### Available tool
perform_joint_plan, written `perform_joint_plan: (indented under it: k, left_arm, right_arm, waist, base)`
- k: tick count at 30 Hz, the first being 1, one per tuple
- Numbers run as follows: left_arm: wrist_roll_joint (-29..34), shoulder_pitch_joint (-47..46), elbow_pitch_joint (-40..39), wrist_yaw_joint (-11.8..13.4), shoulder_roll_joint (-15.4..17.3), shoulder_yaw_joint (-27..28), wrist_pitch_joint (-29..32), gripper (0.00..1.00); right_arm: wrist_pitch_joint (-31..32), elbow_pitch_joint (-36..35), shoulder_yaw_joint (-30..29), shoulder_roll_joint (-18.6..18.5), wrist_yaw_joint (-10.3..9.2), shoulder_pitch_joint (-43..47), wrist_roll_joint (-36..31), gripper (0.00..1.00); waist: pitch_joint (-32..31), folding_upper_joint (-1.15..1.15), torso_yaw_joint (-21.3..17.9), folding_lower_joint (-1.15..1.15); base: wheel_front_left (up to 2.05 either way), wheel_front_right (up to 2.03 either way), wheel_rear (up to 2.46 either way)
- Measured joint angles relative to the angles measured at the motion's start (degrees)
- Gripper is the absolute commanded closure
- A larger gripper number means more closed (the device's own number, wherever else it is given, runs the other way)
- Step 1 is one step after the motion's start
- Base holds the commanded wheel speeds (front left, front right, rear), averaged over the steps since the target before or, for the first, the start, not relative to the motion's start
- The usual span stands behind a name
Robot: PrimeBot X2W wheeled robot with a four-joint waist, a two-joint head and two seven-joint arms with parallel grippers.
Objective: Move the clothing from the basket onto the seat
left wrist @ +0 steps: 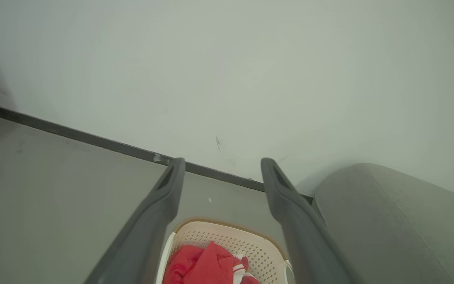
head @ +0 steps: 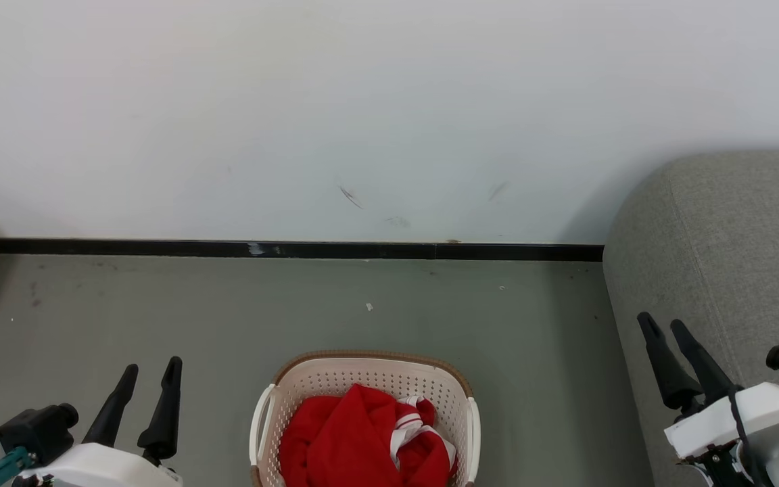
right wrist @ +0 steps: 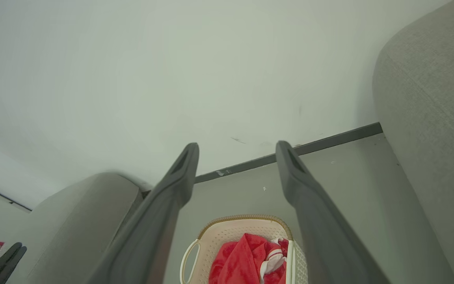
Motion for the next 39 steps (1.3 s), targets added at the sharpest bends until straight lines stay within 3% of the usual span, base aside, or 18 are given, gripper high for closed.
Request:
perform_joint_plan:
  k: [27,39]
  left_arm:
    - [20.58,-1.02,1.55,3.96,1.66,-5.55,-5.41,0.00]
    - [20.97,-1.62,2.19,3.96,1.05,-4.86,-5.64,0.00]
  right_arm:
    - [-5.38,3.85,2.48,-0.08,0.03,-2.57,-24.83,0.00]
    - [-5.81,5.05,1.88,1.10,0.03,-3.16,-25.65,0.00]
  waist:
    - [0.17,0.00,-0.06,-0.05]
    - [0.11,0.00,-0.19,-0.05]
  base:
    - [0.00,0.00,0.00]
    - [0.00,0.00,0.00]
